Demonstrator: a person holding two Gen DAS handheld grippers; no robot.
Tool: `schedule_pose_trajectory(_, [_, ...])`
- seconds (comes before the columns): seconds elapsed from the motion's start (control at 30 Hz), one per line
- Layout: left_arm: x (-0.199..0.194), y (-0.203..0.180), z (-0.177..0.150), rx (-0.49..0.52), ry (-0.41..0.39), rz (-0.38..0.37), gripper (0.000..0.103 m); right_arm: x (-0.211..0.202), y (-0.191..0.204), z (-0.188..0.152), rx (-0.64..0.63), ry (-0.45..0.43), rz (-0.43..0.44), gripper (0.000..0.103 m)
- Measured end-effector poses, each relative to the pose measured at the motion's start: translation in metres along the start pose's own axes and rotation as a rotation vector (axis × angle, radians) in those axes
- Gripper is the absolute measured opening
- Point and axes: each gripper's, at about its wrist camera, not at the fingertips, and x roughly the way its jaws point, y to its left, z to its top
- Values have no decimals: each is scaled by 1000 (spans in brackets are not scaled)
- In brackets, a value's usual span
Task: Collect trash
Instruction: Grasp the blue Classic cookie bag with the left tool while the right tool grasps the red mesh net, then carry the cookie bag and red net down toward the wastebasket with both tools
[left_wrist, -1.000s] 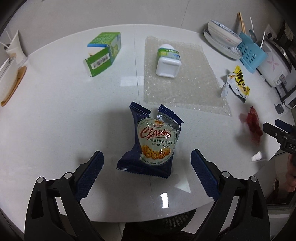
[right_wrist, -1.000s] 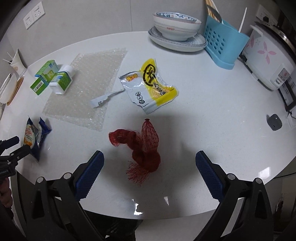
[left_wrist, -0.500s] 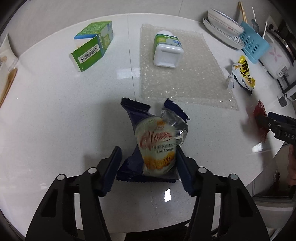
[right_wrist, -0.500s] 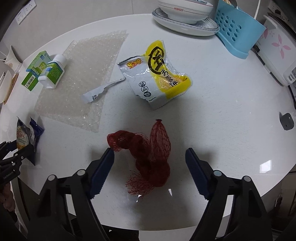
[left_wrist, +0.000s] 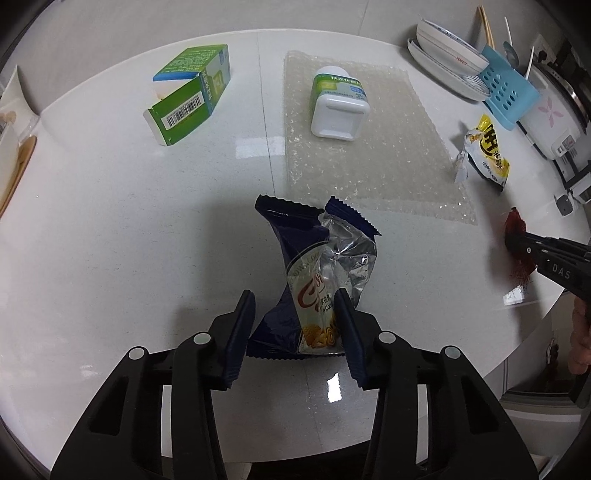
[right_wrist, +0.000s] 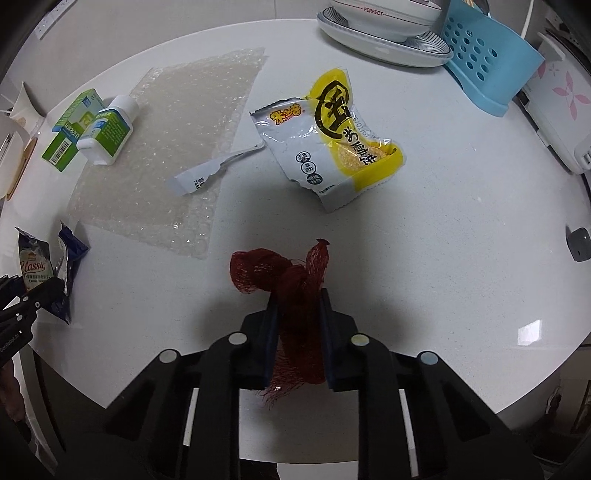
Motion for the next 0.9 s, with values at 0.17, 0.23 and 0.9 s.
schedule_pose_trajectory(0.17, [-5, 0, 3, -1, -17, -6, 42, -4, 2, -3, 14, -12, 1, 17])
schedule_pose_trajectory(0.23, [-8, 1, 3, -3, -22, -11, 42, -6, 2, -4, 15, -18, 2, 17])
schedule_pose_trajectory(0.9, [-42, -3, 6, -16, -95, -31, 42, -62, 14, -16, -7, -131, 16, 17])
